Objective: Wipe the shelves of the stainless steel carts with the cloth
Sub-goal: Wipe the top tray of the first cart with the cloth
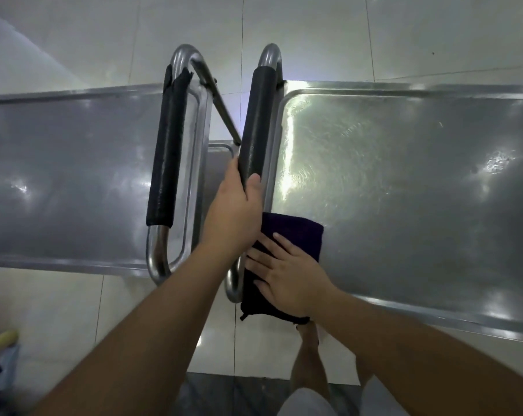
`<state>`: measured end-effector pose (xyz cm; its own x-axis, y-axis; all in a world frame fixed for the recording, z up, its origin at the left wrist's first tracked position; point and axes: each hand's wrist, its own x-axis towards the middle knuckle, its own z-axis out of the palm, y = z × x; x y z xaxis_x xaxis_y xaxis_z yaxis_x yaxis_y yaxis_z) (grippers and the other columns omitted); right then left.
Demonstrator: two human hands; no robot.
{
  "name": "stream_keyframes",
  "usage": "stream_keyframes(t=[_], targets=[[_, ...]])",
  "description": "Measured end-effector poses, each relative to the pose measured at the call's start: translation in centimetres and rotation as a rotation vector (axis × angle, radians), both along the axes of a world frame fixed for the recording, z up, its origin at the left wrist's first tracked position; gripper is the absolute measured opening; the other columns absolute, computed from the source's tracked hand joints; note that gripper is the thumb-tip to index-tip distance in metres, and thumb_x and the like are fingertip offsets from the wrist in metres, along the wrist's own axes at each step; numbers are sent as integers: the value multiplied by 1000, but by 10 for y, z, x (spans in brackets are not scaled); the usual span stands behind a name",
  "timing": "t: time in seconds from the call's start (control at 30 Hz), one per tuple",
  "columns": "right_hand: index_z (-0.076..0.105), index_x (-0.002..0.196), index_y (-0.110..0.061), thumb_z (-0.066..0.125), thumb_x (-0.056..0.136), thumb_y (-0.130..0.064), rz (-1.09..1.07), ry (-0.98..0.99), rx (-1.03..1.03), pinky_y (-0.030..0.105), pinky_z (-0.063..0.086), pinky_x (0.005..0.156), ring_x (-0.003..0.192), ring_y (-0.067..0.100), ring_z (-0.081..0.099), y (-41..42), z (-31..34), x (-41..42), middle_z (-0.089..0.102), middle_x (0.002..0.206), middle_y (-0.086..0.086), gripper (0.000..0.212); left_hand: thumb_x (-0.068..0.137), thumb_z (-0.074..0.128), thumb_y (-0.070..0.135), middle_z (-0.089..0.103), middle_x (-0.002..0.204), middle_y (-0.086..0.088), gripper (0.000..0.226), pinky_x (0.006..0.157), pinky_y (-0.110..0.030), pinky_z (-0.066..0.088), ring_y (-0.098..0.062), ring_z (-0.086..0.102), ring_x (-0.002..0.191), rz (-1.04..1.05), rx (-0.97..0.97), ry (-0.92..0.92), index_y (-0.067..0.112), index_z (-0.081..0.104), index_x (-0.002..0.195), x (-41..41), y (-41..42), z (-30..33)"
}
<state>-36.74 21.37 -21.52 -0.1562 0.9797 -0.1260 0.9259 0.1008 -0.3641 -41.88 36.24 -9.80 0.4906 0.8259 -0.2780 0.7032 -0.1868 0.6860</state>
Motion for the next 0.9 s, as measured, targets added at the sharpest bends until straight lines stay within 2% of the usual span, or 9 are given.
stream_keyframes(t=[0.1,0.2,0.27,0.37,0.47,0.57,0.67,0.77,0.9], targets=[[31,157,-29,27,107,-49,19,-15,8,53,14,125,158,24,4,15,-1,15,31,165,-6,54,108,32,50,61,107,12,41,75,-36,55,-8,64,90,-11,15,13,43,31,148,1,1,0],[29,159,-30,27,105,-49,-150,-49,7,53,12,126,157,27,9,50,5,48,27,167,-5,58,108,34,49,64,119,7,42,84,-41,55,-15,66,101,-5,2,19,42,32,150,2,1,0],[24,161,-29,26,104,-50,-389,-91,-45,51,7,126,157,28,7,88,5,89,19,170,-4,61,109,35,47,65,114,3,41,80,-43,55,-19,66,96,-4,-9,19,42,33,149,2,1,0],[15,163,-26,20,105,-52,-711,-105,-118,53,4,126,157,31,1,122,3,158,9,171,0,64,109,35,46,61,99,9,38,65,-32,49,-9,63,81,-23,7,31,43,32,147,2,1,0],[11,163,-24,16,104,-52,-808,-120,-119,55,4,126,157,32,-1,123,3,169,7,172,1,66,109,35,47,60,98,12,39,62,-27,46,-5,63,79,-17,13,36,43,32,147,2,-1,0],[18,163,-22,21,101,-58,-670,-108,-79,55,6,125,157,32,2,99,9,118,11,171,2,71,109,36,46,64,110,6,42,70,-32,49,-12,65,91,-12,-10,36,40,32,150,2,-1,0],[22,162,-24,28,99,-62,-315,4,-26,55,8,125,157,33,1,54,13,45,20,170,3,74,108,34,49,62,129,3,49,82,-36,51,-17,65,106,-3,-9,81,36,27,155,2,-1,-1],[25,161,-28,19,105,-60,-16,25,-28,53,9,125,158,26,1,32,7,16,29,166,-3,64,107,32,51,59,133,8,51,79,-28,48,-12,63,110,-3,4,90,40,22,156,0,-3,-3],[34,157,-22,21,102,-55,-18,-5,4,54,15,124,156,28,17,74,9,53,42,160,1,66,107,34,50,60,130,12,49,75,-22,45,-3,62,105,2,-12,72,45,23,155,1,0,-3]])
